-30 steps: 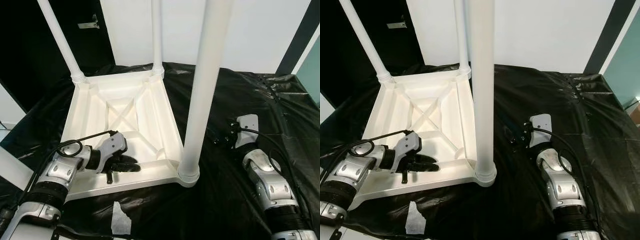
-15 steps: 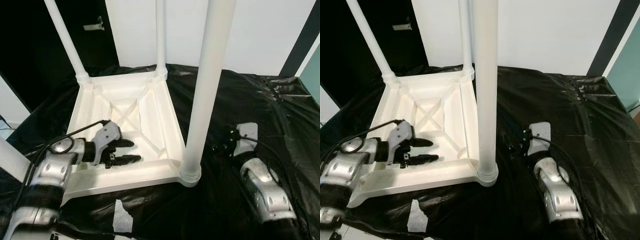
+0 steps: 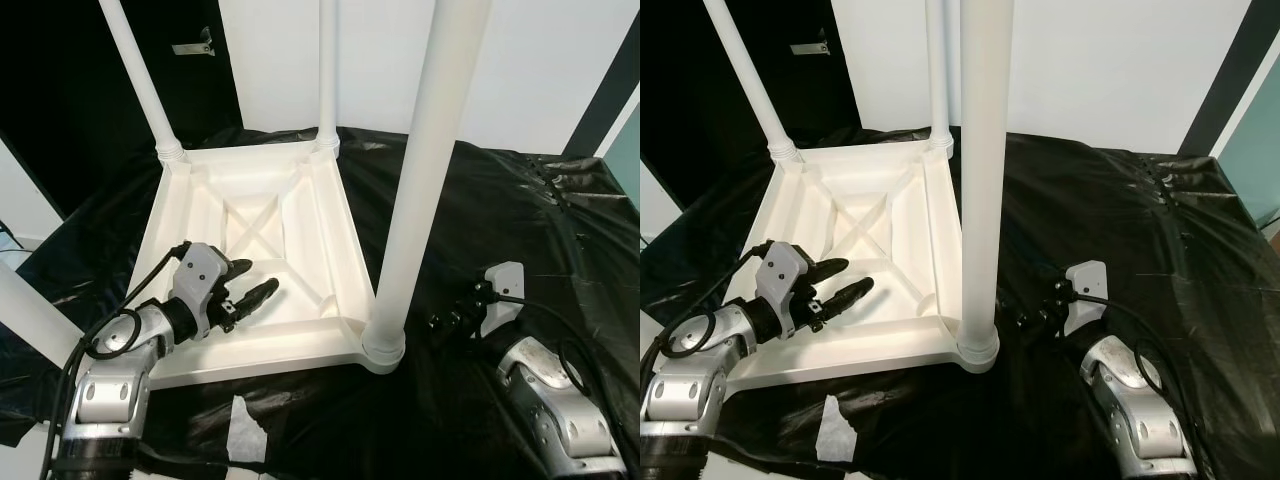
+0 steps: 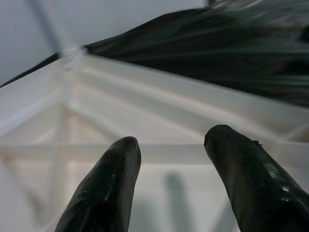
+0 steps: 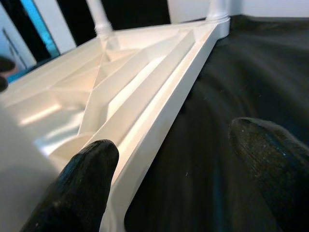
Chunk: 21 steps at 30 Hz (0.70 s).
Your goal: Building children table
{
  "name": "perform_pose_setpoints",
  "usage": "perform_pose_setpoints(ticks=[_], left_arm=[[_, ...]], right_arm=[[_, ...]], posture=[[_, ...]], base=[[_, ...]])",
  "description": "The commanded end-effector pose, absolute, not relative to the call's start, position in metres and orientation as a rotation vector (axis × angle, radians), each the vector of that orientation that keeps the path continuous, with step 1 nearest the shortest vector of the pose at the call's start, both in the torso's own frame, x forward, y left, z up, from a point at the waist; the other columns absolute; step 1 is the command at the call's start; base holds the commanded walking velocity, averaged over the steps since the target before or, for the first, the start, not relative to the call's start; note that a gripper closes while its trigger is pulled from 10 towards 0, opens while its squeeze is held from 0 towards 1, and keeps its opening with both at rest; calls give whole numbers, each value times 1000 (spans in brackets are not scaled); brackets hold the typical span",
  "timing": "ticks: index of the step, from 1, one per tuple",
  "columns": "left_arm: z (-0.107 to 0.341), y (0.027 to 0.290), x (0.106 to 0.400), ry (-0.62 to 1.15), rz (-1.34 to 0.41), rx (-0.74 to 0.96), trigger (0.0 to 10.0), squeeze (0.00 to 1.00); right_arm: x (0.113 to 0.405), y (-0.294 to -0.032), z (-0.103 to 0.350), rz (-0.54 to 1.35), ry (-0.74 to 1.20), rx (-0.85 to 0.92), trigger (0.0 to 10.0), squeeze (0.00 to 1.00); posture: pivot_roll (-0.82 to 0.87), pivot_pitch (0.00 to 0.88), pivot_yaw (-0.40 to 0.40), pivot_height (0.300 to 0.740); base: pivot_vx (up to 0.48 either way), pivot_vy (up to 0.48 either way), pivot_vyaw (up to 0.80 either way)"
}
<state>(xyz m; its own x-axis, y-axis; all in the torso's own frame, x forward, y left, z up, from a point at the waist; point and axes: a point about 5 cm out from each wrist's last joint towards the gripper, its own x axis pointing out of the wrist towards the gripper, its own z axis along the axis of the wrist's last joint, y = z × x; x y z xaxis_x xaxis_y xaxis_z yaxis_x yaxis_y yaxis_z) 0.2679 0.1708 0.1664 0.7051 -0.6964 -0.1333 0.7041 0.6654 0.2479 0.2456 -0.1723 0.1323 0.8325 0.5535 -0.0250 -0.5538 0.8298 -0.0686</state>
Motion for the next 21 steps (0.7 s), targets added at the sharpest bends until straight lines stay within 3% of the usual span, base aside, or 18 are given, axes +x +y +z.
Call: perform_pose_setpoints(ticks=[1, 12, 21], left_arm=[[164, 165, 258, 44, -832, 270, 10000, 0], [165, 160, 235, 87, -967, 239, 10000, 0], [161, 142, 220, 118, -1040, 161, 10000, 0]], right_arm=[[236, -176, 133, 649, 40, -86, 10000, 0], [215, -178, 135, 861, 154, -134, 10000, 0], [226, -158, 145, 999, 127, -165, 10000, 0]], posture=[[11, 0, 4, 740], [-2, 0, 19, 740], [6, 0, 4, 740]], base=[[0, 0, 0], [0, 0, 0], [0, 0, 0]])
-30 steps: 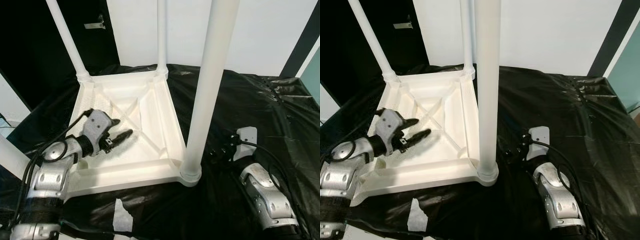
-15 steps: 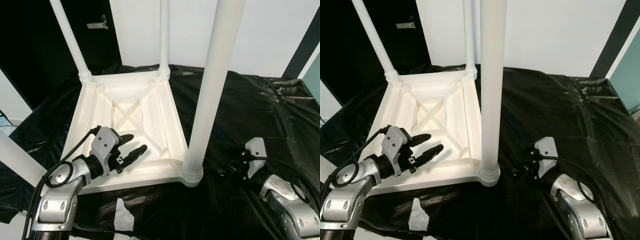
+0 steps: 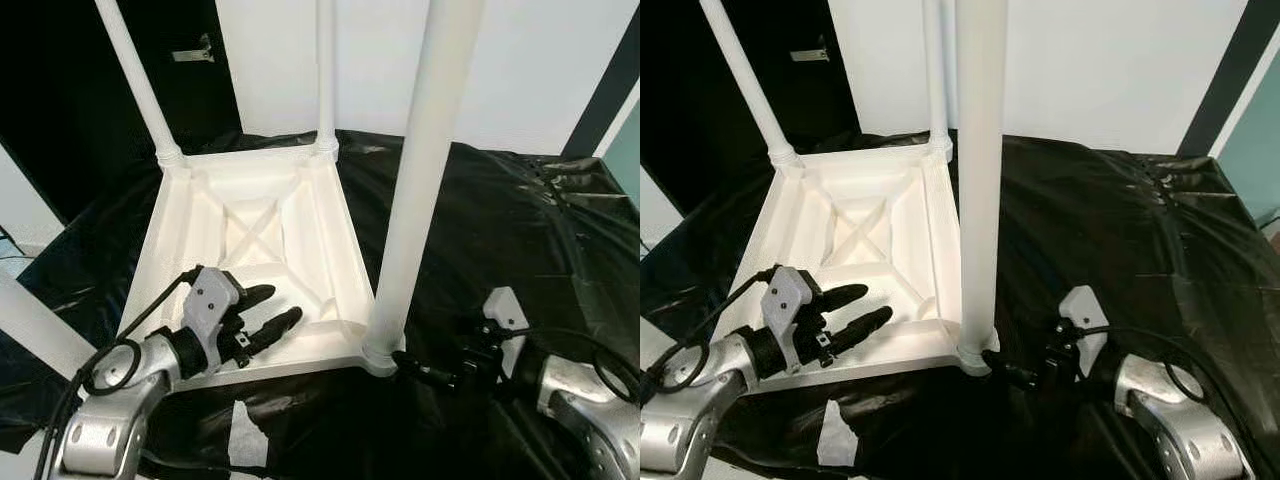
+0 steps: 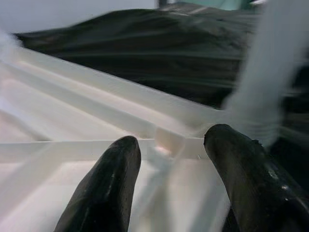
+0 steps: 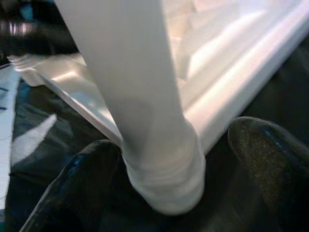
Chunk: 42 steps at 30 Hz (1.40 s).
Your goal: Building children table
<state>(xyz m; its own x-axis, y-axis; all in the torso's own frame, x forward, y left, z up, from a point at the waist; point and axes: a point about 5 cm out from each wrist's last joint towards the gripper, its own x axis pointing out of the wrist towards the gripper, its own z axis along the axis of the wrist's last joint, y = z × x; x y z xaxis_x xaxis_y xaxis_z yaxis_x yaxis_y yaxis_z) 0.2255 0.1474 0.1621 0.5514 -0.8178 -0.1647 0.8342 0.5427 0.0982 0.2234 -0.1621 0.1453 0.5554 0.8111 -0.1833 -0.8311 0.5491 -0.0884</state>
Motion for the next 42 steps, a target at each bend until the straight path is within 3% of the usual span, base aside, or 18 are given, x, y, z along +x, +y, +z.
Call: perform_pose_setpoints(ticks=[1, 12, 13, 14, 15, 16, 29, 32, 33, 35, 36, 37, 38, 42], left_arm=[[161, 142, 220, 118, -1040, 161, 10000, 0], [156, 130, 216, 124, -1018, 116, 10000, 0], [156, 127, 215, 119, -1015, 106, 10000, 0], [156, 127, 215, 119, -1015, 106, 10000, 0], [156, 125, 214, 118, -1010, 95, 10000, 0], [155, 122, 214, 114, -1006, 83, 10000, 0], [153, 113, 223, 107, -958, 52, 10000, 0], [150, 110, 229, 107, -921, 63, 10000, 0], [148, 108, 230, 111, -918, 60, 10000, 0], [144, 105, 231, 119, -927, 54, 10000, 0], [144, 105, 231, 119, -927, 54, 10000, 0], [142, 104, 231, 124, -936, 48, 10000, 0], [141, 102, 231, 128, -944, 44, 10000, 0], [140, 100, 233, 130, -954, 45, 10000, 0]], right_arm=[[226, -158, 145, 999, 127, -165, 10000, 0], [255, -133, 147, 1001, 55, -138, 10000, 0], [260, -131, 146, 987, 48, -138, 5176, 0], [260, -131, 146, 987, 48, -138, 5176, 0], [264, -131, 145, 975, 43, -140, 3647, 0], [270, -132, 144, 952, 42, -144, 0, 0], [290, -138, 142, 752, 31, -131, 0, 0], [296, -137, 138, 592, 24, -131, 0, 0], [296, -134, 135, 514, 27, -124, 2627, 0], [296, -124, 130, 402, 24, -98, 4118, 0], [296, -124, 130, 402, 24, -98, 4118, 0], [295, -121, 128, 353, 31, -77, 9882, 0], [296, -117, 122, 243, 42, -25, 10000, 0], [295, -110, 119, 154, 47, 2, 10000, 0]], posture=[[6, 0, 4, 740], [32, 0, -27, 740], [40, 0, -37, 740], [40, 0, -37, 740], [41, 0, -39, 740], [43, 0, -46, 740], [32, 0, -52, 740], [10, 0, -44, 740], [2, 0, -42, 740], [-10, 0, -36, 740], [-10, 0, -36, 740], [-18, 0, -34, 740], [-24, 0, -32, 740], [-33, 0, -25, 740]], base=[[0, 0, 0], [0, 0, 0], [0, 0, 0], [0, 0, 0], [0, 0, 0], [0, 0, 0], [0, 0, 0], [0, 0, 0], [0, 0, 0], [0, 0, 0], [0, 0, 0], [0, 0, 0], [0, 0, 0], [0, 0, 0]])
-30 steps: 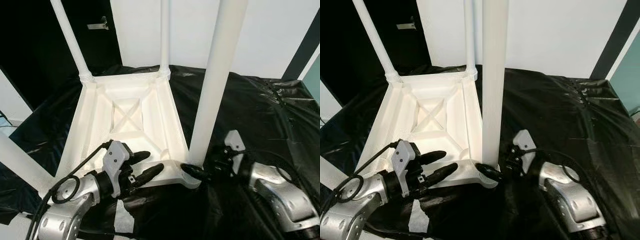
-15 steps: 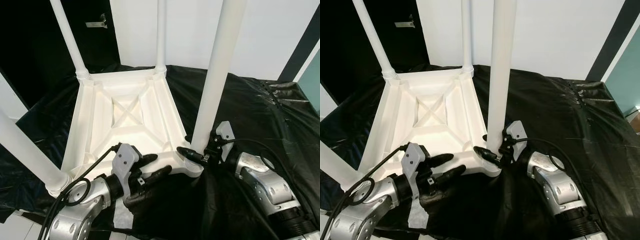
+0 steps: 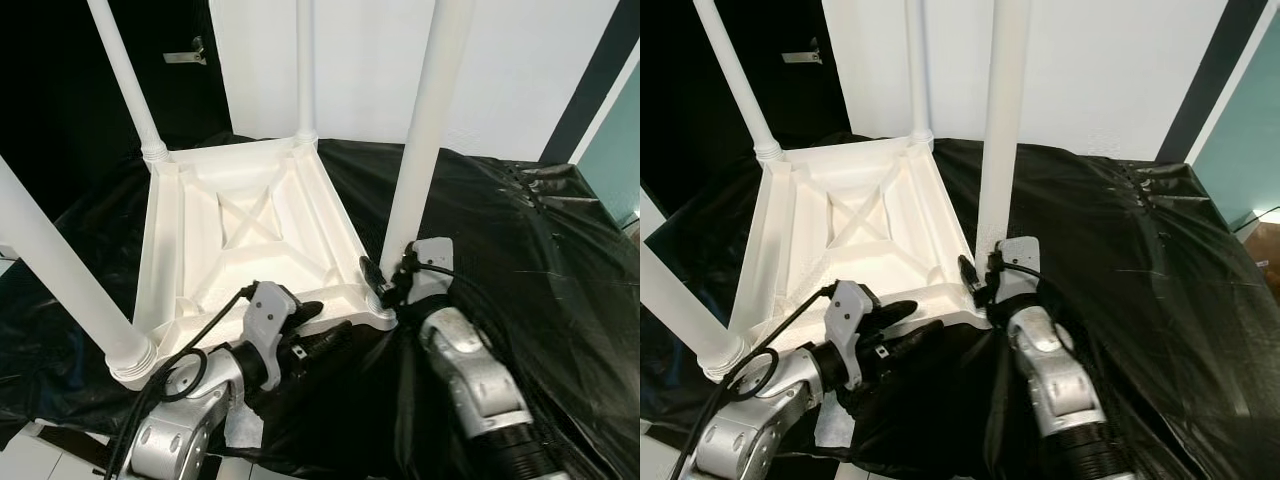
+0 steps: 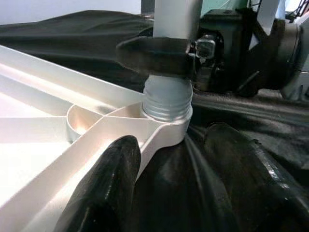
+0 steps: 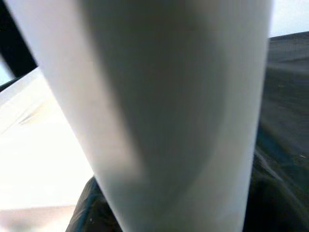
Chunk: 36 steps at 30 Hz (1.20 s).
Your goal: Building children table
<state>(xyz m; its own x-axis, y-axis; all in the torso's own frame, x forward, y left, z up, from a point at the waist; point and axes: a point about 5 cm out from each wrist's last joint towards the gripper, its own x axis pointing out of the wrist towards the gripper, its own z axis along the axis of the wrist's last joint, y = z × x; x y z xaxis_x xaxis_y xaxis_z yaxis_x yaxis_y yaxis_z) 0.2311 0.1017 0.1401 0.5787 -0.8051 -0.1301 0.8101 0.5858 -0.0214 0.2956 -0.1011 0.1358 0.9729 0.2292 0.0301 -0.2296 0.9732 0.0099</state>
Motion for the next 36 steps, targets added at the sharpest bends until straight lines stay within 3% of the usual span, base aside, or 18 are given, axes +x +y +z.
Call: perform_pose_setpoints(ticks=[1, 5, 11, 12, 25, 26, 36], left_arm=[[139, 100, 233, 130, -954, 45, 10000, 0], [140, 99, 235, 129, -951, 44, 10000, 0], [140, 97, 237, 123, -944, 43, 10000, 0], [140, 95, 237, 119, -944, 42, 10000, 0], [142, 93, 237, 115, -957, 44, 10000, 0], [142, 94, 236, 116, -959, 43, 10000, 0], [142, 93, 229, 124, -998, 32, 10000, 0]], right_arm=[[295, -110, 119, 150, 46, 1, 10000, 0], [293, -99, 123, 171, 24, 31, 10000, 0], [292, -105, 125, 147, -3, 22, 10000, 24], [291, -109, 126, 152, -9, 23, 10000, 1000], [277, -138, 131, 335, -70, -1, 10000, 1000], [277, -142, 132, 397, -72, -14, 10000, 0], [287, -147, 138, 728, -38, -117, 10000, 0]], posture=[[-33, 0, -25, 740], [-38, 0, -20, 740], [-41, 0, -12, 740], [-43, 0, -10, 740], [-46, 0, -1, 740], [-48, 0, -2, 740], [-34, 0, -6, 740]], base=[[0, 0, 0], [0, 0, 0], [0, 0, 0], [0, 0, 0], [0, 0, 0], [0, 0, 0], [0, 0, 0]])
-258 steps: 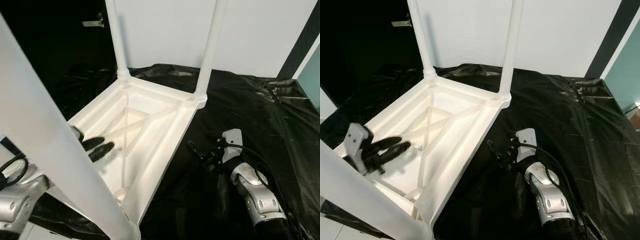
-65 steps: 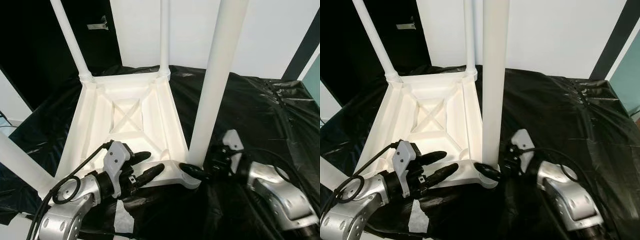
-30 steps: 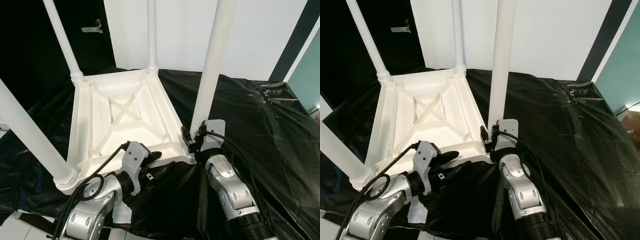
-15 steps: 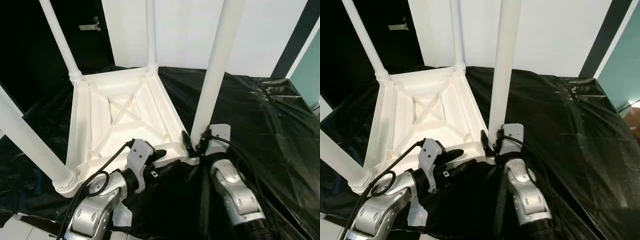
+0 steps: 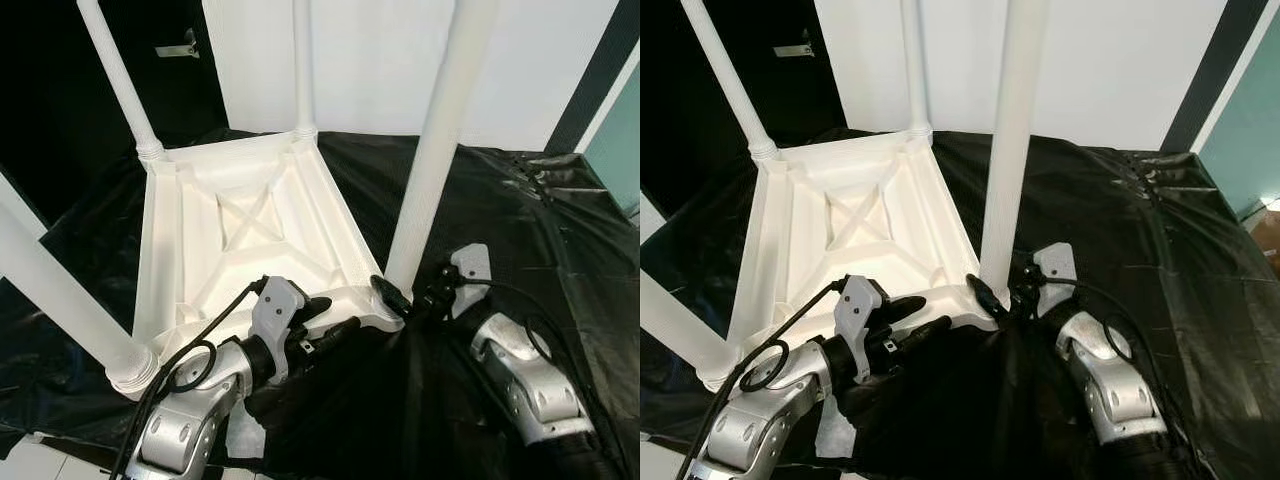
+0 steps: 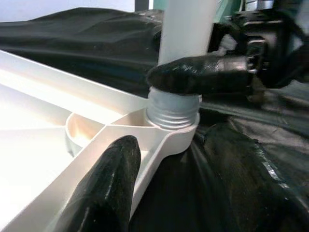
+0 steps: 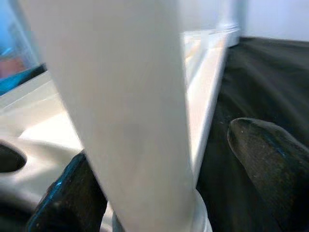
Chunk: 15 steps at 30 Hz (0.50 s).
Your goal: Building children table
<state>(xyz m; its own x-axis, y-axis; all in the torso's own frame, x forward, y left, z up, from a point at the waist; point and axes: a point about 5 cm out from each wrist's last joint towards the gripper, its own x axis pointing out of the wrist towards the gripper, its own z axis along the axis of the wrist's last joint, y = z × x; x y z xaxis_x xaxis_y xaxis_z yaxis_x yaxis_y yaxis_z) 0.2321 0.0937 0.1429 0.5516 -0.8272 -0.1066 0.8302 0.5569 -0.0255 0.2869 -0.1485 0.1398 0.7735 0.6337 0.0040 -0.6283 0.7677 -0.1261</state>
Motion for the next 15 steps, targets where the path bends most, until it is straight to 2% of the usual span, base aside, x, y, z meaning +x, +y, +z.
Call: perform_pose_setpoints(ticks=[1, 5, 8, 9, 11, 12, 15], left_arm=[[142, 93, 229, 126, -1000, 31, 10000, 0], [142, 99, 225, 139, -1005, 36, 10000, 0], [142, 100, 224, 141, -1004, 36, 10000, 0], [141, 101, 223, 144, -1008, 40, 10000, 0], [141, 102, 223, 146, -1011, 42, 10000, 0], [140, 103, 222, 150, -1016, 44, 10000, 0], [136, 103, 221, 167, -1016, 61, 10000, 0]], right_arm=[[289, -147, 138, 747, -33, -122, 10000, 0], [297, -137, 140, 874, -13, -132, 10000, 0], [298, -136, 140, 894, -11, -137, 10000, 0], [301, -133, 138, 918, -5, -152, 3686, 0], [302, -131, 137, 936, 0, -163, 3686, 0], [305, -130, 136, 952, 7, -175, 0, 0], [310, -132, 133, 967, 19, -184, 0, 0]], posture=[[-34, 0, -6, 740], [-18, 0, -10, 740], [-18, 0, -10, 740], [-3, 0, -12, 740], [-1, 0, -13, 740], [6, 0, -16, 740], [18, 0, -24, 740]], base=[[0, 0, 0], [0, 0, 0], [0, 0, 0], [0, 0, 0], [0, 0, 0], [0, 0, 0], [0, 0, 0]])
